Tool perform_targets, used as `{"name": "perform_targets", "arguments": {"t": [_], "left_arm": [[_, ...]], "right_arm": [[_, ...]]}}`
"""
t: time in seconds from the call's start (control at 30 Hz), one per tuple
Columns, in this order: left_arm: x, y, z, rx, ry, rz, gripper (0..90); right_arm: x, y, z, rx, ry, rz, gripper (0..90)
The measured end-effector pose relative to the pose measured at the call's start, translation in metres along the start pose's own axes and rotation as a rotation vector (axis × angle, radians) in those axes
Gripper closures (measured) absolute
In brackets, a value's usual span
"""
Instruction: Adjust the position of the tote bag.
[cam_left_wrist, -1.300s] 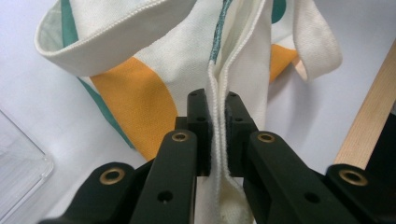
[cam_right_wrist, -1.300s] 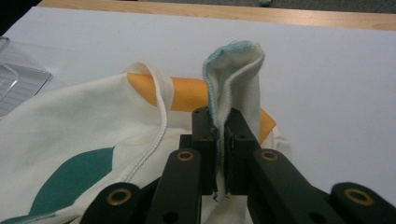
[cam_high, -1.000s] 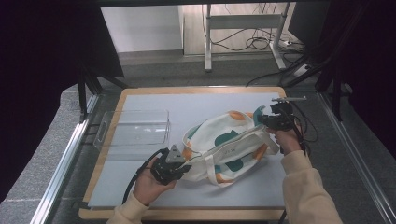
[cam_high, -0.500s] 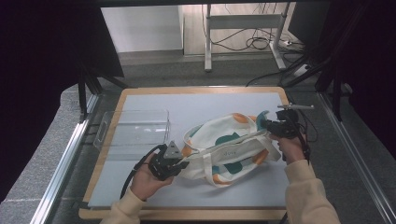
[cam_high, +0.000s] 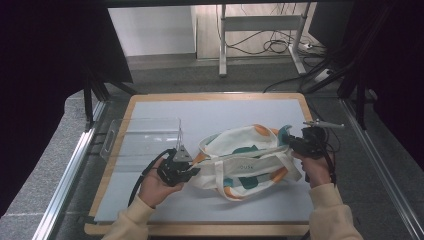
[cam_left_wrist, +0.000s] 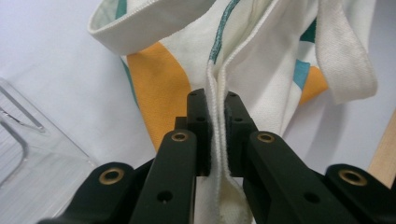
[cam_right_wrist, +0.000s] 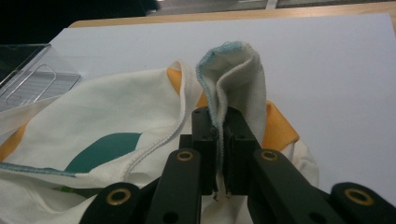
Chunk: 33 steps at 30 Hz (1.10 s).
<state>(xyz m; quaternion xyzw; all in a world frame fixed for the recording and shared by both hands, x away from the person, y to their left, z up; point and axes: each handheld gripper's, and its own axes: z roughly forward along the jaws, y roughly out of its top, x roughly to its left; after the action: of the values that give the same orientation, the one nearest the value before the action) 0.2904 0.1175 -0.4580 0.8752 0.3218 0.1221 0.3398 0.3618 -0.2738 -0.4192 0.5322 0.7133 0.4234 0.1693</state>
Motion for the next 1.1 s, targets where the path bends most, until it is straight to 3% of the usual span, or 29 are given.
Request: {"name": "perform_targets", "arguments": {"t": [0.27, 0.87, 1.1], "left_arm": [[0.007, 0.009, 0.001, 0.009, 0.030, -0.002, 84.5], [0.028, 0.023, 0.008, 0.035, 0.037, 0.002, 84.3], [0.029, 0.025, 0.016, 0.051, 0.046, 0.013, 84.1]], "right_arm": [[0.000, -0.010, -0.007, -0.022, 0.011, 0.026, 84.4], [0.006, -0.032, -0.019, -0.036, 0.012, 0.043, 84.2], [0.000, -0.041, -0.008, -0.035, -0.011, 0.066, 84.2]]}}
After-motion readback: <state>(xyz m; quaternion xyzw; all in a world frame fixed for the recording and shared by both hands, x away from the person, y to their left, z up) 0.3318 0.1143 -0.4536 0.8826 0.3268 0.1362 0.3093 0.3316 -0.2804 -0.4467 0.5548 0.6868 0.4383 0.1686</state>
